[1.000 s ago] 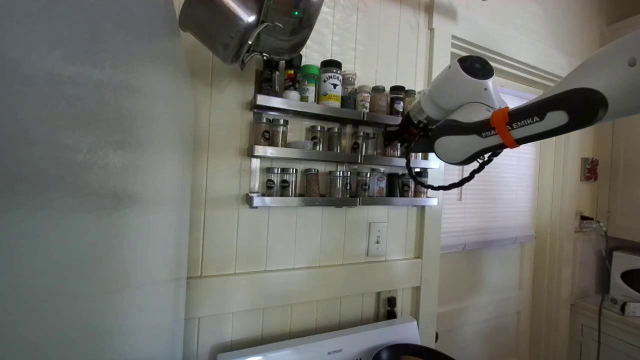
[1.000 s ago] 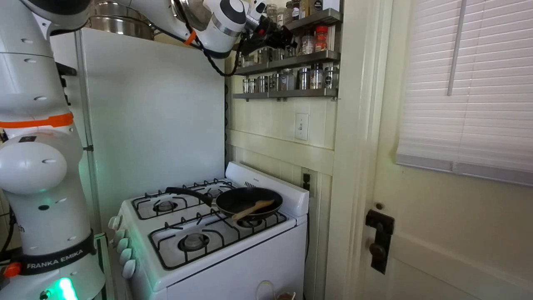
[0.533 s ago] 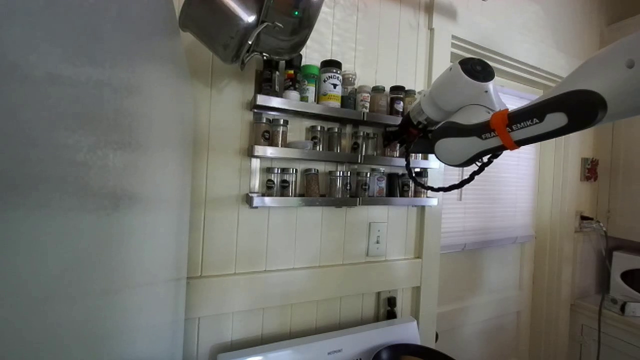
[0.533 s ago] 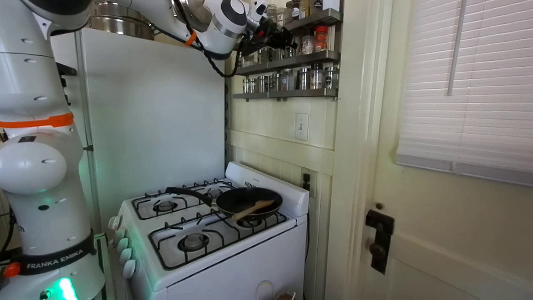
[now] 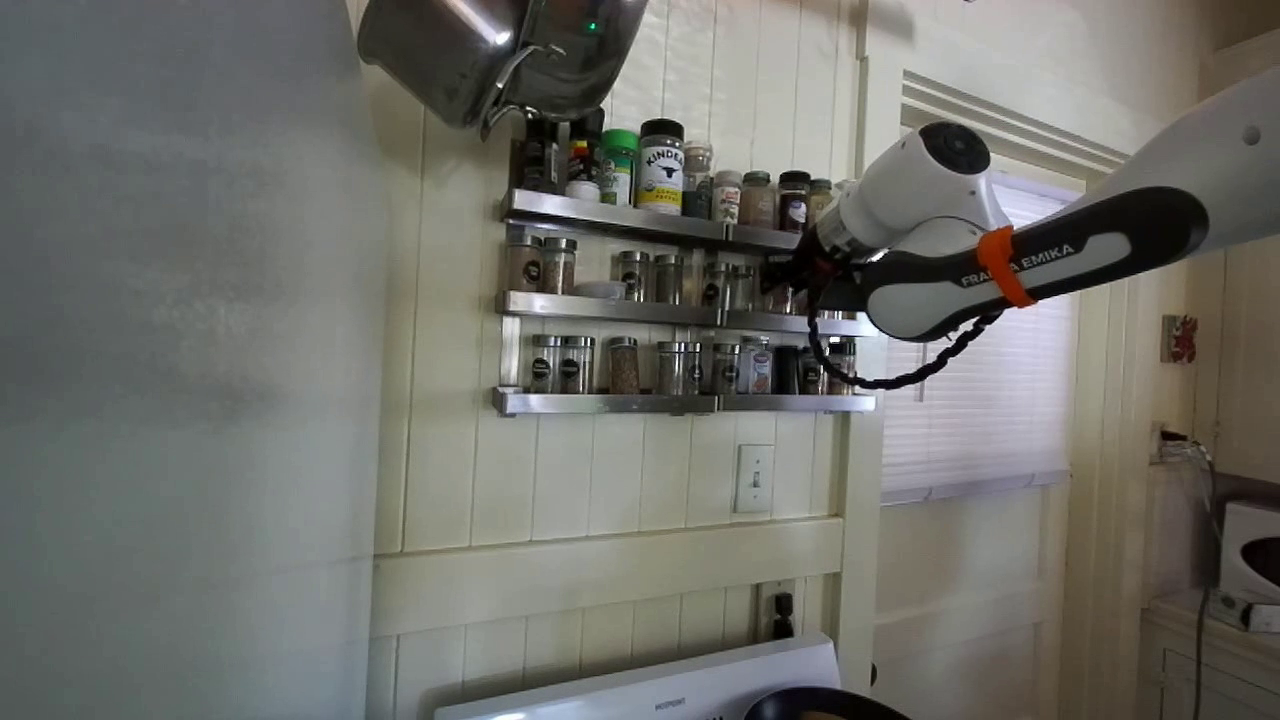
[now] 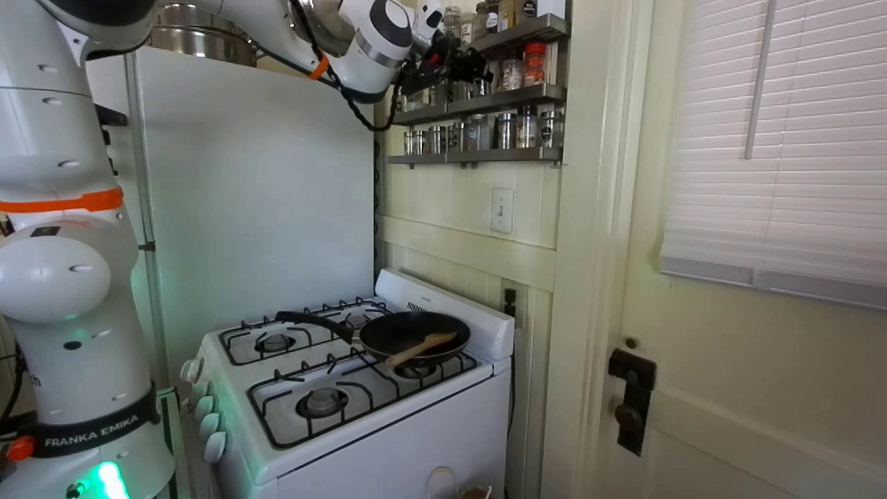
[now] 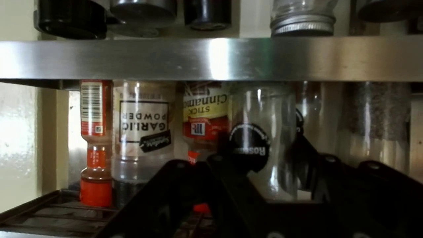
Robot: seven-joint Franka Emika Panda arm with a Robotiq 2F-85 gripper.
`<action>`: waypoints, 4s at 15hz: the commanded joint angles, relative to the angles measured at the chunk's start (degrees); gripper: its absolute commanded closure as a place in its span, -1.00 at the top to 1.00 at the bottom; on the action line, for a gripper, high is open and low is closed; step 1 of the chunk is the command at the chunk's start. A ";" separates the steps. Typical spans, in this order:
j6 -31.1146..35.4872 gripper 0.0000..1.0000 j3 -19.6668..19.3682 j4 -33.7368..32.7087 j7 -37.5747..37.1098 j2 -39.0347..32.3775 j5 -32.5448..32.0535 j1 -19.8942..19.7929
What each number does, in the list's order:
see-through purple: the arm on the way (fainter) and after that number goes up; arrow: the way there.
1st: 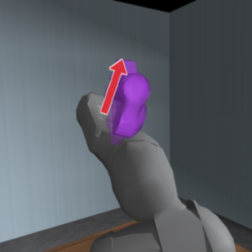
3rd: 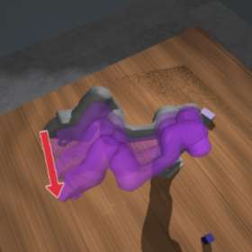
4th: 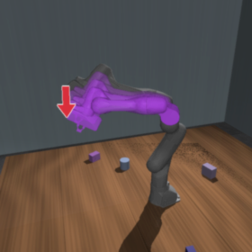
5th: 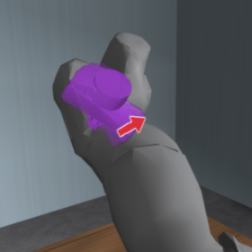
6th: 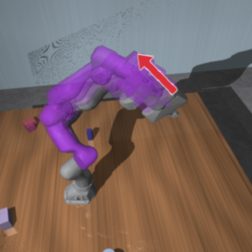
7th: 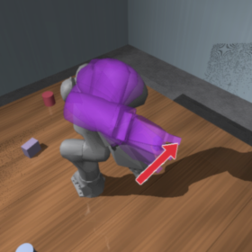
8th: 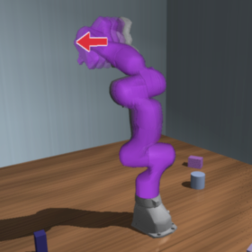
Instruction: Put the spice bottle on the stove
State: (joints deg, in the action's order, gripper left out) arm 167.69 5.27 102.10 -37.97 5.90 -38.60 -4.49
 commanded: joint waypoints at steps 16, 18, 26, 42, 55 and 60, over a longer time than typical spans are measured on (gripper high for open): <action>-2.83 0.87 0.46 0.55 -1.26 -0.82 3.52 0.27; -6.89 1.00 0.71 0.30 -0.37 -0.10 5.93 0.70; -21.38 1.00 1.51 -4.22 6.61 0.90 17.61 3.36; -28.97 -0.92 1.33 -8.34 7.20 2.63 14.56 3.35; -25.33 -1.00 0.37 -7.88 11.88 2.00 19.00 4.04; -33.52 -1.00 0.44 -7.97 18.20 4.68 28.33 5.98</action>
State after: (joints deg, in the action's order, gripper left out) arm 139.60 5.99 93.59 -23.50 8.16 -15.37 0.25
